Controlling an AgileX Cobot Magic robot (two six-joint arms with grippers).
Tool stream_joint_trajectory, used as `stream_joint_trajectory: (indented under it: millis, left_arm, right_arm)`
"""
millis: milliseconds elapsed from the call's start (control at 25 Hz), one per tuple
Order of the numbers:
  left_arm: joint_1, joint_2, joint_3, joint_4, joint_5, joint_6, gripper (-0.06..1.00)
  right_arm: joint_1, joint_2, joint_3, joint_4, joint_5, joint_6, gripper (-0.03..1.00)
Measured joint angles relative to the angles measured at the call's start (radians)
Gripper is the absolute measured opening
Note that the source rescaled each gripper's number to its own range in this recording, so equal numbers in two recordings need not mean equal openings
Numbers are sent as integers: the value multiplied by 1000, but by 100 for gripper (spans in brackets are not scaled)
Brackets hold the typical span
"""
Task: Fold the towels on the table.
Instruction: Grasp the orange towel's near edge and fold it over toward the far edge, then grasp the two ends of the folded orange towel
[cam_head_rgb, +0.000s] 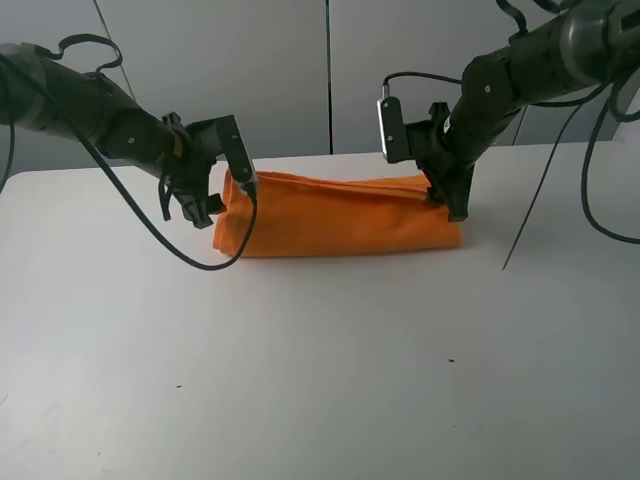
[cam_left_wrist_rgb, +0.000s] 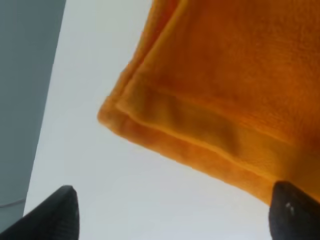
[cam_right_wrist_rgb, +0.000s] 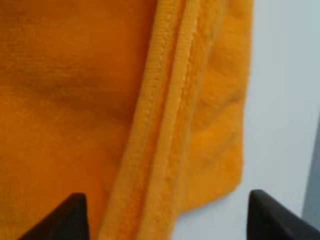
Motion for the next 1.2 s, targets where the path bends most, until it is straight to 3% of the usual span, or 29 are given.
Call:
stream_joint_trajectory:
  millis: [120, 280, 480, 640, 920, 1080, 1200]
  left_arm:
    - [0, -25, 0, 3, -2, -13, 98]
    - [0, -65, 0, 3, 5, -76, 98]
    - [0, -97, 0, -99, 38, -242, 98]
    - [0, -93, 0, -228, 95, -354, 98]
    - [65, -11, -109, -502, 290, -404, 99]
    - [79, 57, -160, -560, 352, -407, 99]
    - [79, 103, -191, -616, 377, -409, 99]
  right_arm:
    - [0, -36, 0, 0, -7, 10, 85]
    - [0, -77, 0, 0, -3, 78, 97]
    - [0, -112, 0, 0, 5, 481, 100]
    - [-7, -115, 0, 47, 78, 698, 100]
    - [-128, -116, 0, 344, 196, 751, 100]
    - [-179, -100, 0, 477, 240, 751, 100]
    - [-187, -53, 0, 521, 273, 751, 100]
